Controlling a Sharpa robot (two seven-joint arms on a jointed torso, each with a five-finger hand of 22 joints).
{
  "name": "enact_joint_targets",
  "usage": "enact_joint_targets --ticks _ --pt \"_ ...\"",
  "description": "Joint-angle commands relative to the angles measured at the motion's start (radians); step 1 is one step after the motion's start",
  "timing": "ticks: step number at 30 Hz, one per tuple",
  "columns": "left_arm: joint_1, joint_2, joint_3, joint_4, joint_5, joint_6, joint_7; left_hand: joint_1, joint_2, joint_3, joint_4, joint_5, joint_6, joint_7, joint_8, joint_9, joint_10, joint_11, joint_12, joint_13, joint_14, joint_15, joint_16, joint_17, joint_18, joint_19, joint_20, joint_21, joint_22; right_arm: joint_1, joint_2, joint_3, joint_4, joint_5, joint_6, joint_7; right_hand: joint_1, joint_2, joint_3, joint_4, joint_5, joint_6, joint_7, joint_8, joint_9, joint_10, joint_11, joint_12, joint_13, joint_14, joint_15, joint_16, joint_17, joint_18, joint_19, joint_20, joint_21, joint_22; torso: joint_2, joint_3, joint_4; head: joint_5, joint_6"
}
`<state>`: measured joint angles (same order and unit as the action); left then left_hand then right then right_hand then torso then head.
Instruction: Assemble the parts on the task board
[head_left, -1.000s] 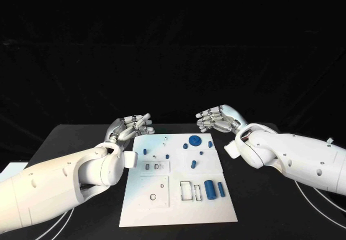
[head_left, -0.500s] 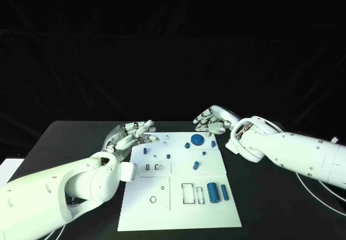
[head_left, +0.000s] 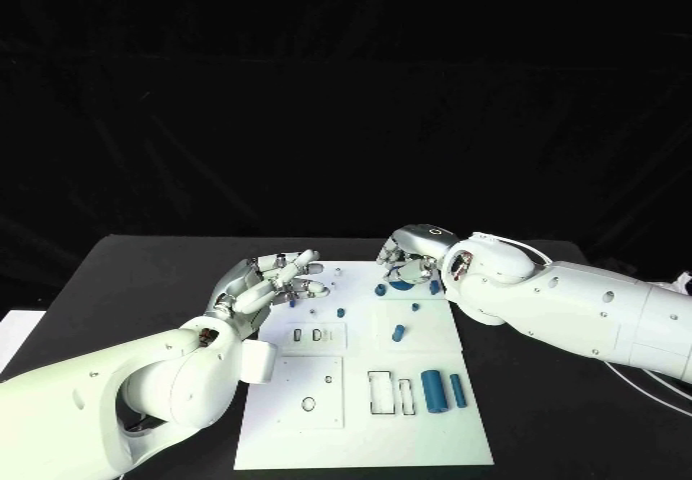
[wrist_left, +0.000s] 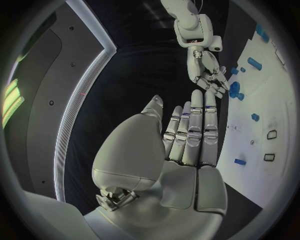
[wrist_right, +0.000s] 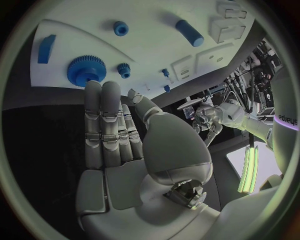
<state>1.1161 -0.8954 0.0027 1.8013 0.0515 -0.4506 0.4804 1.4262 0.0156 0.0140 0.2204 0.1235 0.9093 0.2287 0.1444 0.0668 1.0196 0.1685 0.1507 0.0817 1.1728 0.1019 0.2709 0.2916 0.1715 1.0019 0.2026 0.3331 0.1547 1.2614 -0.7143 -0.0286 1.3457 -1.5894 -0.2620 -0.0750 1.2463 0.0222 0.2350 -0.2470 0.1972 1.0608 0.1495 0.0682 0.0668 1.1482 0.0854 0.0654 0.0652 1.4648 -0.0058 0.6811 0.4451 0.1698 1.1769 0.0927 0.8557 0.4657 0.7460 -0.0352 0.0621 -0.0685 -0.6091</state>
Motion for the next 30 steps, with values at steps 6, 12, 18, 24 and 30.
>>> enact_joint_targets --ticks 6,12,18,24,30 --pt "0.002 -0.009 0.004 0.013 0.002 0.025 -0.003 0.006 0.002 -0.001 -0.008 0.004 -0.006 0.002 -0.009 -0.001 -0.01 0.0 -0.005 -0.002 -0.017 0.003 -0.002 0.007 0.007 -0.011 0.007 -0.005 -0.003 0.001 -0.002 0.0 0.015 -0.116 0.1 -0.049 -0.002 -0.015 0.004 0.007 -0.012 0.006 -0.001 -0.003 0.001 -0.018 0.004 -0.003 -0.002 0.006 0.001 0.022 0.018 0.013 -0.017 0.001 0.021 0.014 0.028 0.0004 0.0098 -0.008 -0.006" --pt "0.002 -0.013 0.005 0.012 0.002 0.023 -0.003 0.006 0.002 -0.001 -0.008 0.004 -0.006 0.002 -0.009 -0.001 -0.01 0.0 -0.006 -0.002 -0.018 0.003 -0.002 0.007 0.007 -0.012 0.007 -0.005 -0.003 0.001 -0.011 0.0 0.038 -0.124 0.124 -0.055 -0.003 -0.018 0.003 0.008 -0.013 0.005 -0.001 -0.004 0.0 -0.021 0.004 -0.003 -0.002 0.004 0.002 0.026 0.021 0.013 -0.02 0.001 0.026 0.017 0.033 0.0004 0.0066 -0.008 -0.007" --pt "0.002 -0.013 0.006 0.004 0.002 0.019 -0.003 0.004 0.003 -0.002 -0.008 0.004 -0.006 0.003 -0.009 -0.001 -0.011 0.001 -0.006 -0.002 -0.02 0.003 -0.002 0.009 0.007 -0.013 0.008 -0.006 -0.003 0.001 -0.014 0.0 0.056 -0.129 0.131 -0.066 -0.004 -0.02 0.003 0.012 -0.014 0.006 -0.002 -0.003 0.0 -0.026 0.004 -0.003 -0.002 0.002 0.002 0.033 0.028 0.013 -0.023 0.002 0.031 0.02 0.036 -0.0004 0.009 -0.012 -0.007" --pt "0.003 -0.013 0.006 -0.001 0.003 0.018 -0.005 0.002 0.004 -0.003 -0.006 0.004 -0.006 0.004 -0.01 -0.001 -0.011 0.001 -0.006 -0.002 -0.021 0.004 -0.002 0.011 0.008 -0.013 0.008 -0.006 -0.004 0.001 -0.013 0.0 0.057 -0.135 0.13 -0.075 -0.004 -0.02 0.002 0.015 -0.014 0.007 -0.002 -0.003 0.001 -0.029 0.004 -0.003 -0.002 0.0 0.002 0.038 0.033 0.013 -0.026 0.002 0.035 0.023 0.039 -0.0012 0.0108 -0.012 -0.007" --pt "0.003 -0.013 0.006 -0.002 0.005 0.018 -0.006 0.002 0.004 -0.003 -0.006 0.004 -0.006 0.004 -0.01 -0.001 -0.011 0.001 -0.006 -0.002 -0.021 0.004 -0.002 0.011 0.008 -0.013 0.008 -0.006 -0.004 0.001 0.0 0.0 0.043 -0.137 0.129 -0.08 -0.001 -0.015 0.007 0.019 -0.014 0.009 -0.003 -0.002 0.001 -0.03 0.004 -0.001 -0.002 0.0 0.002 0.051 0.046 0.013 -0.027 0.003 0.043 0.032 0.042 -0.0017 0.0128 -0.013 -0.006"
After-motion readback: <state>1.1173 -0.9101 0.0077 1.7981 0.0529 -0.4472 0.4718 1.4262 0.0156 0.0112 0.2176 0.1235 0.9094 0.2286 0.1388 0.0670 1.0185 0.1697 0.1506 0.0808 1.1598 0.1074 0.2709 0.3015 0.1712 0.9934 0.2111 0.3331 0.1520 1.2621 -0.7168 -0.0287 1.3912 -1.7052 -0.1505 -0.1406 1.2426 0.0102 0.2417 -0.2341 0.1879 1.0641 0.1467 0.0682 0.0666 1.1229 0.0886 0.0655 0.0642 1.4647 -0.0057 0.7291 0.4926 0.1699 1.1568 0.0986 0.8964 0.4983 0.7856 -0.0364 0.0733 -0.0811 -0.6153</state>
